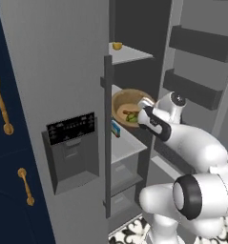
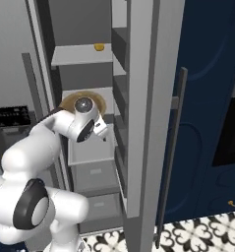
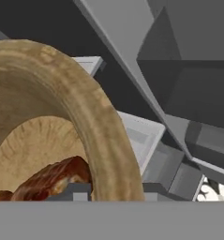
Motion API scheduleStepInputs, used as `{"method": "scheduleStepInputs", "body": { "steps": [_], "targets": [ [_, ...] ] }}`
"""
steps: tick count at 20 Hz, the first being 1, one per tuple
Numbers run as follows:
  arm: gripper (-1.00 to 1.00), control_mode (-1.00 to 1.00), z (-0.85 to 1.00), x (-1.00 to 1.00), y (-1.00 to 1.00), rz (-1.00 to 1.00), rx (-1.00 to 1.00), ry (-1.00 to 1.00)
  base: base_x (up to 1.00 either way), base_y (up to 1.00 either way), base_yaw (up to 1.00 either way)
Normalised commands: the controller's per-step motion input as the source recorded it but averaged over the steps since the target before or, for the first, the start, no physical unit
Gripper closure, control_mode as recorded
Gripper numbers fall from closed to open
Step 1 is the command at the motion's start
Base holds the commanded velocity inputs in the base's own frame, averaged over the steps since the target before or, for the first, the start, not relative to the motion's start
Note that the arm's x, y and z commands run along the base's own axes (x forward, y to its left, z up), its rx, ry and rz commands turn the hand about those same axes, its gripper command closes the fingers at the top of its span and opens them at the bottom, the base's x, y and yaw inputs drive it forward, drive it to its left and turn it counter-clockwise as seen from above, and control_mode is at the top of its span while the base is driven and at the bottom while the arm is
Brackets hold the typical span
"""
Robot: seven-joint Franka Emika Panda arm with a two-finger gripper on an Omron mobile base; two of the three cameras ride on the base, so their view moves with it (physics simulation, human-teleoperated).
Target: Pick the chicken drumstick and lime from their plates and place them in the bowl. Then put the bowl in the fridge.
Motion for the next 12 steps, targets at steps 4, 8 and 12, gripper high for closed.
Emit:
{"method": "scheduleStepInputs", "body": {
  "steps": [4,8,12],
  "targets": [
    [1.0,-1.0,0.0,0.7,0.0,-0.04,0.01,0.0,0.0,0.0,0.0],
    [1.0,-1.0,0.0,0.85,0.05,0.0,0.01,0.0,0.0,0.0,0.0],
    [1.0,-1.0,0.0,0.7,0.2,0.0,0.01,0.01,0.0,0.0,0.0]
  ]
}}
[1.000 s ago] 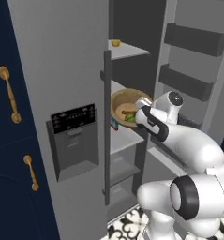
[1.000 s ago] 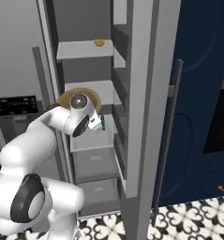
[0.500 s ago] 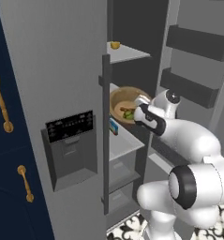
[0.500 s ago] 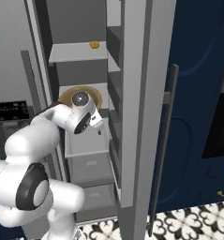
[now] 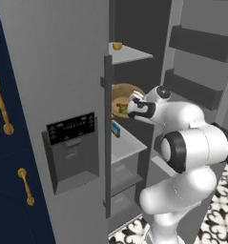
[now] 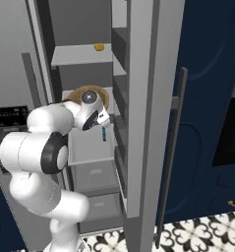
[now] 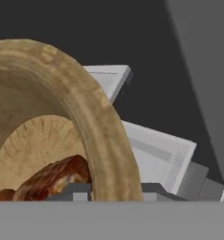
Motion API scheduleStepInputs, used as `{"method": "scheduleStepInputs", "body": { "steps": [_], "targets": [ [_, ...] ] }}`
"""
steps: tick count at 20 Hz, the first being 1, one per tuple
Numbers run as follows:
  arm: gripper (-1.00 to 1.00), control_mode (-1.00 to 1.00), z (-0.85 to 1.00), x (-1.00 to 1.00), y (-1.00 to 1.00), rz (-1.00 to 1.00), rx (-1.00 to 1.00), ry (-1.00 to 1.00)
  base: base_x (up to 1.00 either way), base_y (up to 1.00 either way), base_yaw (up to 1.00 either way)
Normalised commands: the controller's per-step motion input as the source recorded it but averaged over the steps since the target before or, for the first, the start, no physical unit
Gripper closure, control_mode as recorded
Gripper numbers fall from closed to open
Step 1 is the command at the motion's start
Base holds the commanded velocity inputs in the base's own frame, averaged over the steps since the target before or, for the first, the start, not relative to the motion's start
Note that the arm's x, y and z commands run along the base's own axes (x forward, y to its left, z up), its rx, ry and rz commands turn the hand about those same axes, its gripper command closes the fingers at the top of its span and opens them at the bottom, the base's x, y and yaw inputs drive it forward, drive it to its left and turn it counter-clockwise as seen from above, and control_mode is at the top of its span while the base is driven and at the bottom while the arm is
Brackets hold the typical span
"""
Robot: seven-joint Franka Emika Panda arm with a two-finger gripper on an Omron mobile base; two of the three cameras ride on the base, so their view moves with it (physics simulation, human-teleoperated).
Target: Pick the chicken drumstick and lime from their plates and place them in the bowl. Then put the bowl in the fridge.
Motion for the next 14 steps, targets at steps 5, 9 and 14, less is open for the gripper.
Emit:
{"method": "scheduleStepInputs", "body": {
  "steps": [5,9,14],
  "targets": [
    [1.0,-1.0,0.0,0.66,0.43,-0.03,0.0,0.01,0.0,0.0,0.0],
    [1.0,-1.0,0.0,0.72,0.29,-0.07,0.03,0.08,0.0,0.0,0.0],
    [1.0,-1.0,-0.04,0.7,0.41,-0.09,0.01,0.15,0.0,0.0,0.0]
  ]
}}
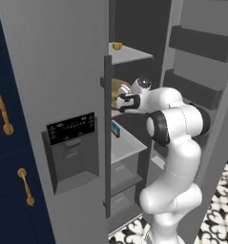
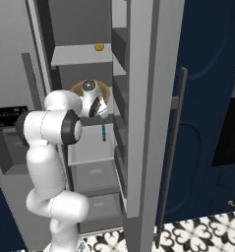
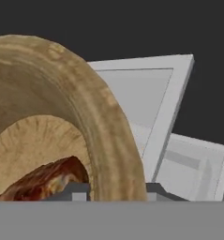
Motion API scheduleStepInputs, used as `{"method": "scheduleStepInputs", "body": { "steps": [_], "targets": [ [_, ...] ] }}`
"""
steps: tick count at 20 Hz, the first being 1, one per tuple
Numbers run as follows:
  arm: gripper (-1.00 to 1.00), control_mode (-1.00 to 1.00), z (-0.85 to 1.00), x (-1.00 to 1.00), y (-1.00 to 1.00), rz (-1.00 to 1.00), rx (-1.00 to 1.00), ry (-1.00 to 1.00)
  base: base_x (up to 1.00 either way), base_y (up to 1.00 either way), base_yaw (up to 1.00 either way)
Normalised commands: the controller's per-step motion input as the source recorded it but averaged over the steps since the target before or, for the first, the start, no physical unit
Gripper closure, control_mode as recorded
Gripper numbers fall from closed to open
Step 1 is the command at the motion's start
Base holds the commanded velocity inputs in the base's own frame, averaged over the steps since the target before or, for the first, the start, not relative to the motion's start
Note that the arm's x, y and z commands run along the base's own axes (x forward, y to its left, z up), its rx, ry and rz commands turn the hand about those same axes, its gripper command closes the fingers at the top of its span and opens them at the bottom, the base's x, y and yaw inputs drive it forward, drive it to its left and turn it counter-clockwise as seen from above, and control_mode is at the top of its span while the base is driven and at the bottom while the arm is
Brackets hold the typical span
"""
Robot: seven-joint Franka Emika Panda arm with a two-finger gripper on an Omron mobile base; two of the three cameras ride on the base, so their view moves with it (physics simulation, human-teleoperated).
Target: Pick the chicken drumstick and lime from their plates and place them in the bowl. Then put the bowl in the fridge.
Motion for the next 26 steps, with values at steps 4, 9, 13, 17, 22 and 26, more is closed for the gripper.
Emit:
{"method": "scheduleStepInputs", "body": {
  "steps": [4,9,13,17,22,26],
  "targets": [
    [1.0,-1.0,0.0,0.75,0.61,-0.12,0.0,0.05,0.0,0.0,0.0],
    [-1.0,-1.0,0.0,0.52,0.42,-0.08,0.0,0.0,0.0,0.0,0.0],
    [-1.0,-1.0,0.0,-0.09,-0.03,0.0,0.0,0.0,0.0,0.0,0.0],
    [-1.0,-1.0,0.01,-0.45,-0.22,-0.03,0.0,0.0,0.0,0.0,0.0],
    [-1.0,-1.0,0.26,-0.85,-0.48,-0.05,0.07,-0.01,0.0,0.0,0.0],
    [-1.0,-1.0,0.36,-1.0,-0.59,-0.06,0.1,-0.18,0.0,0.0,0.0]
  ]
}}
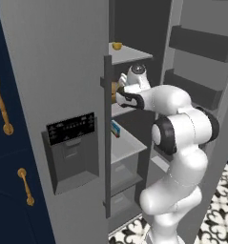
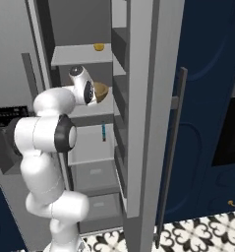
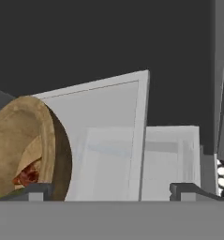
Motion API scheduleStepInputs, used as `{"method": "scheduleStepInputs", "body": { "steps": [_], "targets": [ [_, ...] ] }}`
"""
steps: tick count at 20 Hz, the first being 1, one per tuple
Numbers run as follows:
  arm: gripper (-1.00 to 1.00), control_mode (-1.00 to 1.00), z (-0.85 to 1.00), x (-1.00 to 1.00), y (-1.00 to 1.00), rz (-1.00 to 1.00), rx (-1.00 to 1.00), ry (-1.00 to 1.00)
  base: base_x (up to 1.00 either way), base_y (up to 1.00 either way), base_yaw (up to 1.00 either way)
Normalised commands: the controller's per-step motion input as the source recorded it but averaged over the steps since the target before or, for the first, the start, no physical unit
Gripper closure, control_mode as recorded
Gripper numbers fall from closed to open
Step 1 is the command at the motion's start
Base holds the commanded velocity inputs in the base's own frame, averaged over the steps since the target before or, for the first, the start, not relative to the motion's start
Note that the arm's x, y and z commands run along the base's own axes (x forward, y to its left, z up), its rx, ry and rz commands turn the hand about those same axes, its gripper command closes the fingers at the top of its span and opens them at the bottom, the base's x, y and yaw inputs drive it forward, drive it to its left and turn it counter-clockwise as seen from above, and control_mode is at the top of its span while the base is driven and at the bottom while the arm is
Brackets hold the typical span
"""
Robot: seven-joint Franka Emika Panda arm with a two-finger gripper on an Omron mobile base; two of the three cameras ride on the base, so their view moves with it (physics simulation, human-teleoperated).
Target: Pick the chicken drumstick and lime from their plates and place them in the bowl. Then put the bowl in the fridge.
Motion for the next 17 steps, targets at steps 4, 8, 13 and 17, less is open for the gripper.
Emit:
{"method": "scheduleStepInputs", "body": {
  "steps": [4,8,13,17],
  "targets": [
    [-1.0,-1.0,0.65,-1.0,-0.45,-0.07,0.07,-0.29,0.0,0.0,0.0],
    [-1.0,-1.0,0.88,-1.0,-0.31,-0.09,0.03,-0.27,0.0,0.0,0.0],
    [-1.0,-1.0,1.0,-1.0,-0.09,-0.11,0.0,-0.11,0.0,0.0,0.0],
    [-1.0,-1.0,1.0,-1.0,0.0,-0.03,0.0,0.0,0.0,0.0,0.0]
  ]
}}
